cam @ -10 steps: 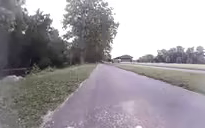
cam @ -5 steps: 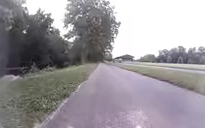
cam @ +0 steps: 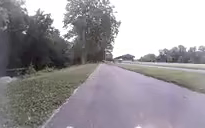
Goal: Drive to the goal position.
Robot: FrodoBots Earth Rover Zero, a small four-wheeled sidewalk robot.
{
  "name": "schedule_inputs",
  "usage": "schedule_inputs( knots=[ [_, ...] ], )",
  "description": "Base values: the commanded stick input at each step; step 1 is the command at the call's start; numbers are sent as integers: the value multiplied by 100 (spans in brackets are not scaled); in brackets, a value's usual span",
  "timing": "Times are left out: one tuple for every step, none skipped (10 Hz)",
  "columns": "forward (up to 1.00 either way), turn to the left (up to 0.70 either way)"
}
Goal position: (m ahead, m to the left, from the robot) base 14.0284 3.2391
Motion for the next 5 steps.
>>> schedule_inputs(
  knots=[
    [70, 0],
    [70, 0],
    [70, 0],
    [70, 0],
    [70, 4]
  ],
)
